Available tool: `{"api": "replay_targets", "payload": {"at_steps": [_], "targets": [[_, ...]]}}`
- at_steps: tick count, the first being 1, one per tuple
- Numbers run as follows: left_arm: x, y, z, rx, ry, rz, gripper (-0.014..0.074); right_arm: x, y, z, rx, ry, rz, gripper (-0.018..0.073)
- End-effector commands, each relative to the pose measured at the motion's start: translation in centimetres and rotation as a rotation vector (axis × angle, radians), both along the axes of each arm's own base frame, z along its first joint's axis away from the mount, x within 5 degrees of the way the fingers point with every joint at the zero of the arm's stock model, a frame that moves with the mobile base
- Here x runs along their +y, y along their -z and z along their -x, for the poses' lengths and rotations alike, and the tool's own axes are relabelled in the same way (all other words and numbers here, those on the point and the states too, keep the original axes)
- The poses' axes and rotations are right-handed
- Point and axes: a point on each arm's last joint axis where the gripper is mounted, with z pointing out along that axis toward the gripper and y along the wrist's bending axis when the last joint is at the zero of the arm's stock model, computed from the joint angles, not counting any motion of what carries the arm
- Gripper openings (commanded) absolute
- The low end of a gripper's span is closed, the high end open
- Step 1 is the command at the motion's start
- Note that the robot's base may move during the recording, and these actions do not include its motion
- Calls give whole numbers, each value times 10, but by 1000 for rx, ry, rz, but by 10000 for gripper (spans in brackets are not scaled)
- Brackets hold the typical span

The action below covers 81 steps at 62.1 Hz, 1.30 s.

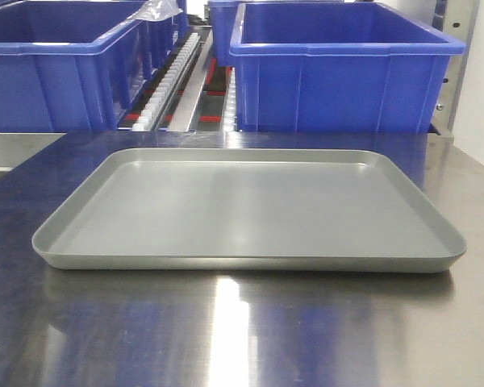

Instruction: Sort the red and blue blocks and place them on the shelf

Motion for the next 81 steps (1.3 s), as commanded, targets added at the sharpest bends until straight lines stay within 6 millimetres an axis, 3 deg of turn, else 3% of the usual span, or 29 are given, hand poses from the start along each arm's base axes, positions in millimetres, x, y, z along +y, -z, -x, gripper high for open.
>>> {"api": "replay_targets", "payload": {"at_steps": [1, 81], "targets": [[3, -17, 1, -108, -29, 19, 127, -1, -17, 1, -108, 9, 9, 89], [3, -17, 1, -108, -31, 19, 126, -1, -17, 1, -108, 9, 9, 89]]}}
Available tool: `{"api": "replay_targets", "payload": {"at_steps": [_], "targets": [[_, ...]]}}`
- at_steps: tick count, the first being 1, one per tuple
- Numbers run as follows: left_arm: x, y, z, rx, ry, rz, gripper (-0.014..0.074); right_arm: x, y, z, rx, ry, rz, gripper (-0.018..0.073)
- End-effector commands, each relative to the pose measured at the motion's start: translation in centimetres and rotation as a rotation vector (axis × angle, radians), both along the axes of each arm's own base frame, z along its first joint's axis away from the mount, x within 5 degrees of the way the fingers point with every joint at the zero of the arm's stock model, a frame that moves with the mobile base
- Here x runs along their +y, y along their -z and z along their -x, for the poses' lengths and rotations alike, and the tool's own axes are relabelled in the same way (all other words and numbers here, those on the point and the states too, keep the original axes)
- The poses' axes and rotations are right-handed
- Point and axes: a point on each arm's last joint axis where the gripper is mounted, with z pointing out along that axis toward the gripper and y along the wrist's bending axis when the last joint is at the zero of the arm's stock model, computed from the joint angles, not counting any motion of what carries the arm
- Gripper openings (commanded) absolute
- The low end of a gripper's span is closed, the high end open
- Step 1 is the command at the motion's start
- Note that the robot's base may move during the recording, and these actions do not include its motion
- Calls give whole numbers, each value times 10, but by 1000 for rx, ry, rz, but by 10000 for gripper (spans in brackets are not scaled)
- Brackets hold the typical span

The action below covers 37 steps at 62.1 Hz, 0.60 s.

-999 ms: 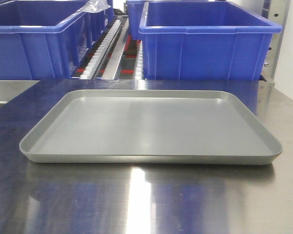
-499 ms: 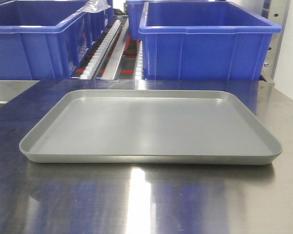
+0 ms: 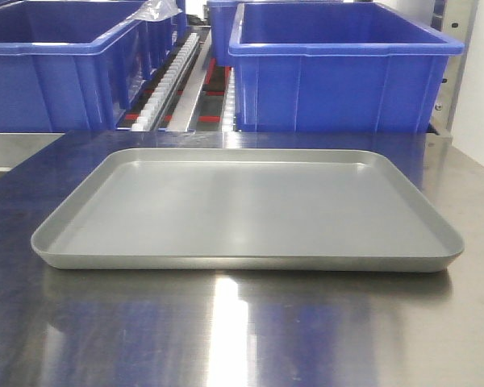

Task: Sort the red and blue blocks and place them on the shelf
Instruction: 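Drive the base backward away from the table, holding both cubes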

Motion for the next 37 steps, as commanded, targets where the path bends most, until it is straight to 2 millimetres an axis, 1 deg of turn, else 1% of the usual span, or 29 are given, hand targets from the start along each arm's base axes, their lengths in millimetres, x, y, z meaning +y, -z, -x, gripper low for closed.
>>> {"api": "replay_targets", "payload": {"at_steps": [1, 37], "targets": [[2, -17, 1, -109, -16, 16, 126, -1, -17, 1, -109, 9, 9, 89], [2, -17, 1, -109, -16, 16, 126, -1, -17, 1, -109, 9, 9, 89]]}}
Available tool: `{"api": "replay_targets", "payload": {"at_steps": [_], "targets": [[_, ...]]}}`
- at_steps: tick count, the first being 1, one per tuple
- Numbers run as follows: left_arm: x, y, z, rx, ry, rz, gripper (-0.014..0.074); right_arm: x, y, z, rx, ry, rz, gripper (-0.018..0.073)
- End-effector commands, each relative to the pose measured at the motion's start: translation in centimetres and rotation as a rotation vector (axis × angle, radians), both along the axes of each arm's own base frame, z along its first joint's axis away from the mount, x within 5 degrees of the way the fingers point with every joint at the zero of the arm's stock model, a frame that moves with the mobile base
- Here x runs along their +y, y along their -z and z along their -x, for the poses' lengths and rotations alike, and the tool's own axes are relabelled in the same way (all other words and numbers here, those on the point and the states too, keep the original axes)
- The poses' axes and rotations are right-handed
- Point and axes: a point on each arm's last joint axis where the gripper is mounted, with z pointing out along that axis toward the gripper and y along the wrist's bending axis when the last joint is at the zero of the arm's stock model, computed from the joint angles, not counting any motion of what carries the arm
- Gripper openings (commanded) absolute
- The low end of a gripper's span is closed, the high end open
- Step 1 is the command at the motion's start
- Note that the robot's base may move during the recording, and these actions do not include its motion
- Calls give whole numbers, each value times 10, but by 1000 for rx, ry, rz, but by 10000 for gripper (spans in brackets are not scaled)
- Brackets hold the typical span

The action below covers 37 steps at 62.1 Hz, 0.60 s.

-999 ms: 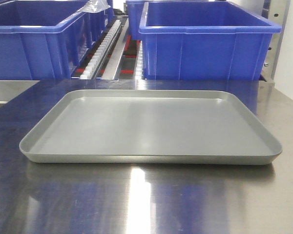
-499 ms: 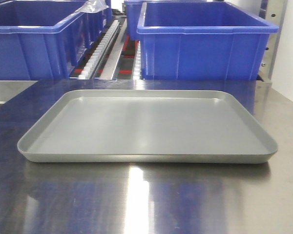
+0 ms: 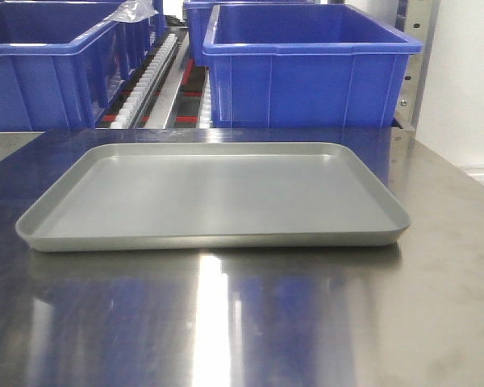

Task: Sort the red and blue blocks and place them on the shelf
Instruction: 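Drive the base backward away from the table, holding both cubes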

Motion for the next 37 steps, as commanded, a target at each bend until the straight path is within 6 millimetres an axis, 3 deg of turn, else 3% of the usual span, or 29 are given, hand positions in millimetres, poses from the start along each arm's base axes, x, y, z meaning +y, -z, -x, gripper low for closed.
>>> {"api": "replay_targets", "payload": {"at_steps": [1, 37], "targets": [[2, -17, 1, -109, -16, 16, 126, -1, -17, 1, -109, 9, 9, 89], [2, -17, 1, -109, -16, 16, 125, -1, -17, 1, -109, 9, 9, 85]]}}
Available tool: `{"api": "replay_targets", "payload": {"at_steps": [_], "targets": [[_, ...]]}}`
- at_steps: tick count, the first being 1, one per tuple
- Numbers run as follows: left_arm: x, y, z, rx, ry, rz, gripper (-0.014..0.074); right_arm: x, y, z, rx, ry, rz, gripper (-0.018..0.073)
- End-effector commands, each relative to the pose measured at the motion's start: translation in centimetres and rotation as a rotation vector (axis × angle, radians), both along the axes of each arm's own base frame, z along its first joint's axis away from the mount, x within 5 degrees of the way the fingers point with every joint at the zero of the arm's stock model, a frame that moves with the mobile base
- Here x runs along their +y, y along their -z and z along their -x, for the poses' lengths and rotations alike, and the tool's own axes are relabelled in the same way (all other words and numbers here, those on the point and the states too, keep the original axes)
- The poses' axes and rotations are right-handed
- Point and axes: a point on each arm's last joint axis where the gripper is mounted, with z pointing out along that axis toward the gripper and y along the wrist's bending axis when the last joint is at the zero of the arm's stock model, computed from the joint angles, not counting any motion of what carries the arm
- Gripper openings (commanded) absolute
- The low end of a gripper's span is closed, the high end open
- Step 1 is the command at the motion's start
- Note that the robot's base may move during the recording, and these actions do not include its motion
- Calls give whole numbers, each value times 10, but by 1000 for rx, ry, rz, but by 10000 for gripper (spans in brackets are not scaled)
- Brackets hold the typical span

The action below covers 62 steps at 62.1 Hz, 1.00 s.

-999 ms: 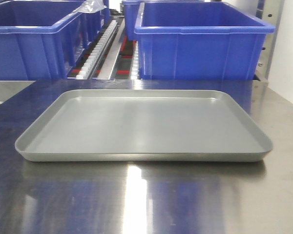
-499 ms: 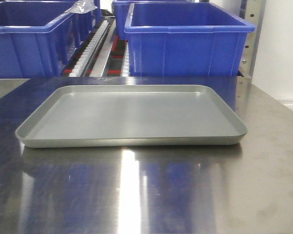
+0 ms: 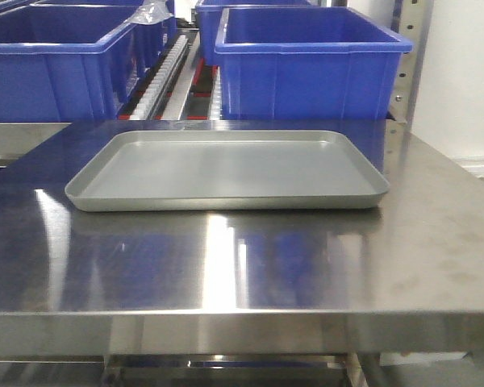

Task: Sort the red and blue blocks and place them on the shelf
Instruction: 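Drive the base backward away from the table, holding both cubes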

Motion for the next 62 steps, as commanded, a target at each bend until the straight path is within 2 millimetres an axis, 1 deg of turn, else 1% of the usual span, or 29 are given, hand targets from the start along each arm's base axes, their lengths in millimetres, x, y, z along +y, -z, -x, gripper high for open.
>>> {"api": "replay_targets", "payload": {"at_steps": [1, 62], "targets": [[2, -17, 1, -109, -16, 16, 125, -1, -17, 1, -109, 9, 9, 85], [2, -17, 1, -109, -16, 16, 125, -1, -17, 1, -109, 9, 9, 85]]}}
